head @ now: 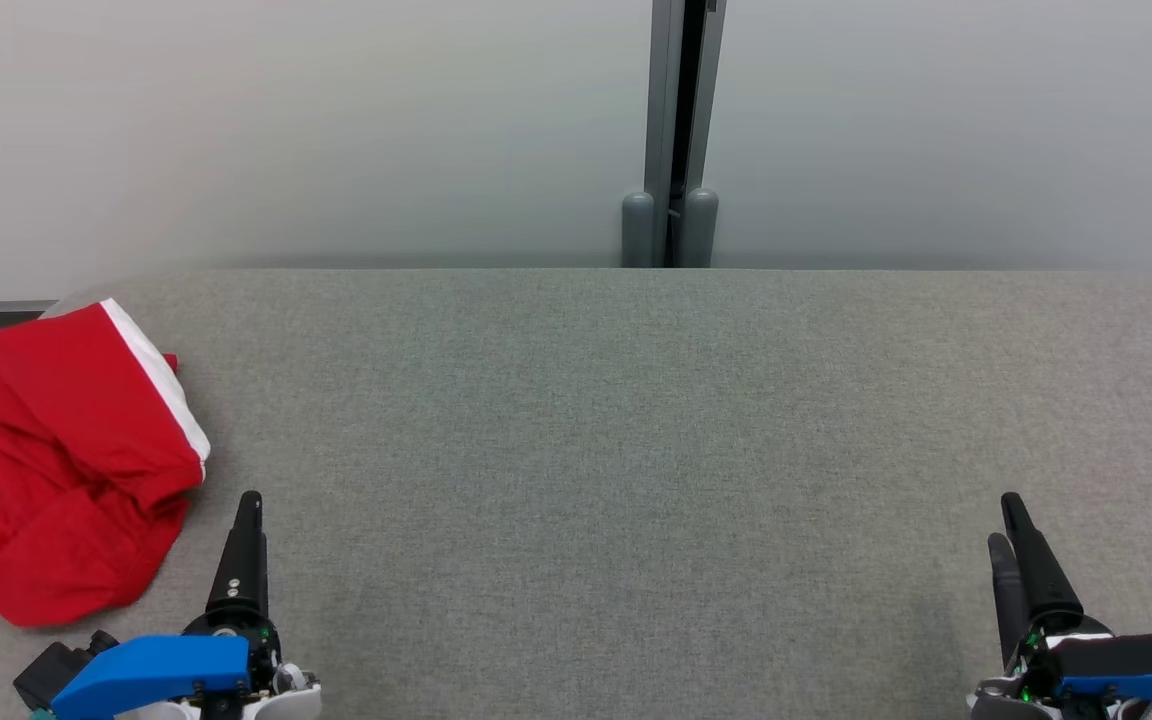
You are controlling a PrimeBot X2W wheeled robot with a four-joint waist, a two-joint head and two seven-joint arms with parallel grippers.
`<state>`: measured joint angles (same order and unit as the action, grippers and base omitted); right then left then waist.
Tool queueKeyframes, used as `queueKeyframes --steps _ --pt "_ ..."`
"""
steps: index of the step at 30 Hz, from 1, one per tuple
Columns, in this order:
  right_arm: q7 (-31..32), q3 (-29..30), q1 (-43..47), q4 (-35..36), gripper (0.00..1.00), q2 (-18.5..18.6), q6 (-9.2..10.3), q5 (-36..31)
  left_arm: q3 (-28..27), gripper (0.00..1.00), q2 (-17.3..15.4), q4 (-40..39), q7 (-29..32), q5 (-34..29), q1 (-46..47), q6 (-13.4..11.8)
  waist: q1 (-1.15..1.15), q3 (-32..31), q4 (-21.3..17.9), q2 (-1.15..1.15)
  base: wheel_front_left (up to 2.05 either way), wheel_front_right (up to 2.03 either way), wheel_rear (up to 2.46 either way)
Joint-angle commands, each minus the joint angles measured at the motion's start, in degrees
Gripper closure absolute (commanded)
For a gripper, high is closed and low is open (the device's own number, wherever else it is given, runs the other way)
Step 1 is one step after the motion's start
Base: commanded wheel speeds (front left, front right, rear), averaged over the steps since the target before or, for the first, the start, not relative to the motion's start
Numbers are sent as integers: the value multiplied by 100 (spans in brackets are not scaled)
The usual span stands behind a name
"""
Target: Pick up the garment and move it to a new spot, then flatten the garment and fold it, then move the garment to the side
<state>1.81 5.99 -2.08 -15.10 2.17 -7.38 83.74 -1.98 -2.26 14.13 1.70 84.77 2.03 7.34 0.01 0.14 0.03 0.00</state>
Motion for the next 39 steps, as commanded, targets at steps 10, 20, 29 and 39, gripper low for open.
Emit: queueKeyframes --steps 10,20,29,39 --pt "-286 -82 41 557 0 38 -5 -1481 294 0 -49 -390 -275 -1337 121 -185 0 -11 5 0 0 0 0" --pt "-479 -267 157 794 0 45 -7 -2751 476 0 -54 -461 -468 -2520 103 -323 0 -19 3 0 0 0 0" --pt "-674 -401 234 730 0 53 -8 -3843 593 0 -79 -418 -663 -3682 -27 -413 0 -25 7 0 0 0 0" --pt "-868 -489 269 663 0 61 -10 -4855 741 0 -86 -196 -856 -4601 -99 -394 0 -24 -3 0 0 0 0"
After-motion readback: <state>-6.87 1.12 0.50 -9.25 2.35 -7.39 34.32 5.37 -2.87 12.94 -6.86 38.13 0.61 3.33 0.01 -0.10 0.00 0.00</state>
